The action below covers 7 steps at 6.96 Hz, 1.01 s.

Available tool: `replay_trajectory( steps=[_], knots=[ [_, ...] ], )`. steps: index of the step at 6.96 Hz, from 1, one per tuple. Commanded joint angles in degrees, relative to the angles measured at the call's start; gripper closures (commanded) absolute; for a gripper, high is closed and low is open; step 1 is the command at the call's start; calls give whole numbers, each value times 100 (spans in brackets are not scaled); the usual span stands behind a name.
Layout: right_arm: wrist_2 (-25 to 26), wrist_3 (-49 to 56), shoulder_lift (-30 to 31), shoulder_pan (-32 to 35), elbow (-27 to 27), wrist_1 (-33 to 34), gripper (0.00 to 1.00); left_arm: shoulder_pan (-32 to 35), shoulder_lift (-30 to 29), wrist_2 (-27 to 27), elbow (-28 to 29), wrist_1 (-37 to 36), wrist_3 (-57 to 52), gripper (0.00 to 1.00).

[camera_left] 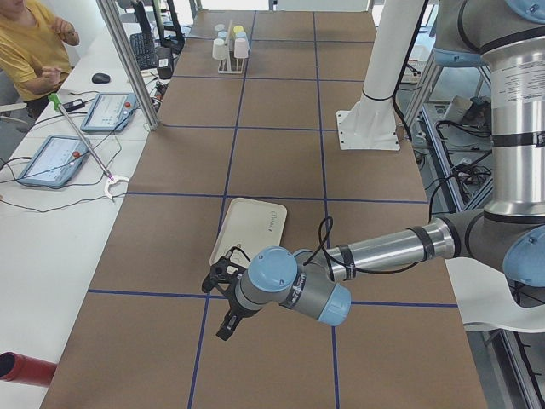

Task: Transfer IKEA cup to right arm and place on rack

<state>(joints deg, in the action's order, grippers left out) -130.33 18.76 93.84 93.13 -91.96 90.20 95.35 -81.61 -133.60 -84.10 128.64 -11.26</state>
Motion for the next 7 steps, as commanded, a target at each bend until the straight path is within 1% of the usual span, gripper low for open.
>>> replay_trajectory(
  steps=[1,2,3,4,5,6,7],
  knots=[
    [-28,-4,-15,-5,-24,-90,0,-7,-4,0,-36,-171,19,0],
    [-124,-4,-15,-5,-15,-90,0,-7,-12,0,-45,-181,10,0],
    [-368,5,-6,-5,11,-81,0,-25,-13,0,24,-190,10,0],
    [-484,14,12,-5,46,-81,0,-34,-21,-34,173,-164,10,0],
    [-476,31,29,-5,55,-81,0,-42,-91,-26,157,-207,19,0],
    [-467,23,29,-5,55,-81,0,-156,-170,9,61,-617,45,0],
    [-467,23,29,-5,55,-81,0,-339,-232,166,-549,-1709,54,0]
  ],
)
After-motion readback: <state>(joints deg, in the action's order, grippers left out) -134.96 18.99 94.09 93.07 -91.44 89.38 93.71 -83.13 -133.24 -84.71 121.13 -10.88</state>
